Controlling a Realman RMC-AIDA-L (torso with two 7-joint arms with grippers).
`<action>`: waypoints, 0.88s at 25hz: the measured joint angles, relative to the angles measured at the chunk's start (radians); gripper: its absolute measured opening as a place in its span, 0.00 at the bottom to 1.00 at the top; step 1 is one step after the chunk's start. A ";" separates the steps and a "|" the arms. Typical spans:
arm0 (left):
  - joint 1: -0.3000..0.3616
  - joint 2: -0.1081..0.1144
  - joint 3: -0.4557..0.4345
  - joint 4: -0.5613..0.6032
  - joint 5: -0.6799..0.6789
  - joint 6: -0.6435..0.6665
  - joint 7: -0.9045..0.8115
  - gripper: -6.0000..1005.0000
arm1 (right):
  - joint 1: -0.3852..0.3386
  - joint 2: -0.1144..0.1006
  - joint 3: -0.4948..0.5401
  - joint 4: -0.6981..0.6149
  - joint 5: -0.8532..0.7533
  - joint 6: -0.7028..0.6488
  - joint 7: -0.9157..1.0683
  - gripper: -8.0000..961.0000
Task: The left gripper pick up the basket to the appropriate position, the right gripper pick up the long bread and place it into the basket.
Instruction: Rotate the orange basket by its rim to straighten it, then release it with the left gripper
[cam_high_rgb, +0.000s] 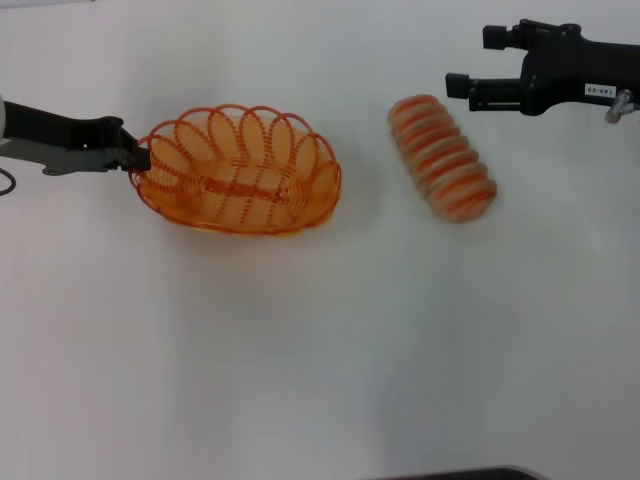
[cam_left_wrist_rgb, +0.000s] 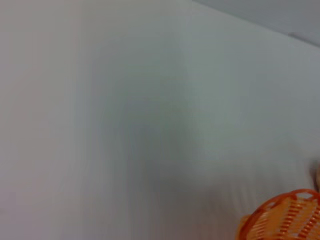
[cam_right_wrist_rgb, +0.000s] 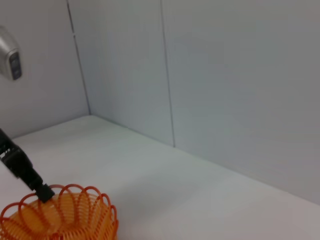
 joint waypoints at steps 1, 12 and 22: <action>0.010 -0.006 -0.001 0.006 -0.012 -0.009 -0.002 0.05 | -0.001 0.000 0.004 0.001 0.005 0.003 -0.002 0.97; 0.075 -0.042 0.069 0.022 -0.074 -0.135 -0.022 0.05 | -0.012 0.003 0.030 0.004 0.032 0.010 -0.005 0.97; 0.120 -0.042 0.141 0.011 -0.163 -0.216 -0.024 0.05 | -0.014 0.004 0.024 0.004 0.034 0.006 -0.005 0.97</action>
